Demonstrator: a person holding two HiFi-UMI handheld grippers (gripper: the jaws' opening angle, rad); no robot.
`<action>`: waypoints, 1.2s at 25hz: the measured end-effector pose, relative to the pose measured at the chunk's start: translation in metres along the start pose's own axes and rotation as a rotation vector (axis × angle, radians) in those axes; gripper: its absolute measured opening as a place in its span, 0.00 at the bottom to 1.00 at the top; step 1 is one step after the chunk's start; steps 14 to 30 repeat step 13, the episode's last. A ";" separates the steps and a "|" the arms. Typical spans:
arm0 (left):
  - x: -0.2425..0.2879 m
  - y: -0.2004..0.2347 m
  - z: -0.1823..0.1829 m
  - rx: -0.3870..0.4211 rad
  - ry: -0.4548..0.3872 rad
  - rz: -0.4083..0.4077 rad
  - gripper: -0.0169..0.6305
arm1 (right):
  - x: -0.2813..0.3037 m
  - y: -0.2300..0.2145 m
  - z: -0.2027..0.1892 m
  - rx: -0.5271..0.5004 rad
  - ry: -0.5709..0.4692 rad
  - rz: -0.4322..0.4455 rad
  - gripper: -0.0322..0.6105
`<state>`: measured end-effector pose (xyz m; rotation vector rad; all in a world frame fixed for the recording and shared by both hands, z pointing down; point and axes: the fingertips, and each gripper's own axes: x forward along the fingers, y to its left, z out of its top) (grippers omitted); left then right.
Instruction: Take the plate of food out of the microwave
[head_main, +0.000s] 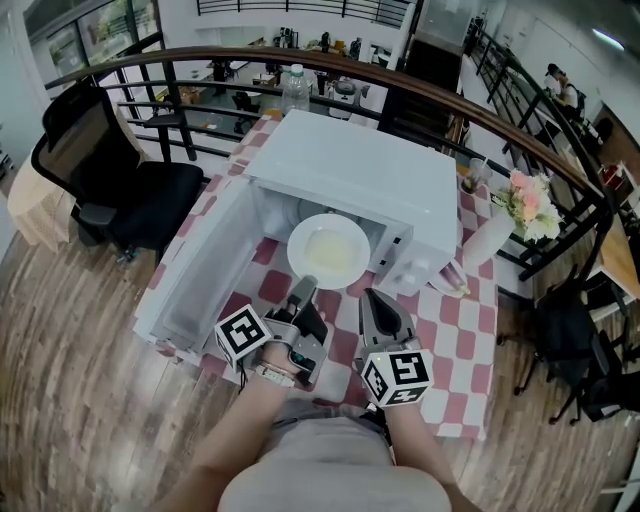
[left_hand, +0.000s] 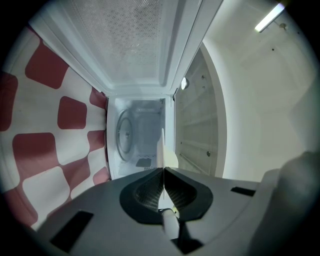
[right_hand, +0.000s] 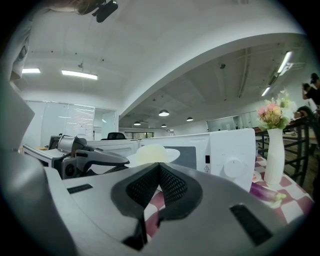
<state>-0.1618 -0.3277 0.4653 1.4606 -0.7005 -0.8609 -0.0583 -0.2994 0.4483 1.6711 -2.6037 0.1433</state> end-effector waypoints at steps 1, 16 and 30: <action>-0.001 0.001 -0.001 0.007 0.003 0.006 0.04 | 0.000 0.000 0.000 0.000 0.000 0.000 0.08; -0.008 0.004 -0.010 0.040 0.023 0.017 0.04 | -0.005 0.007 0.001 -0.013 0.004 0.012 0.08; -0.008 0.004 -0.010 0.040 0.023 0.017 0.04 | -0.005 0.007 0.001 -0.013 0.004 0.012 0.08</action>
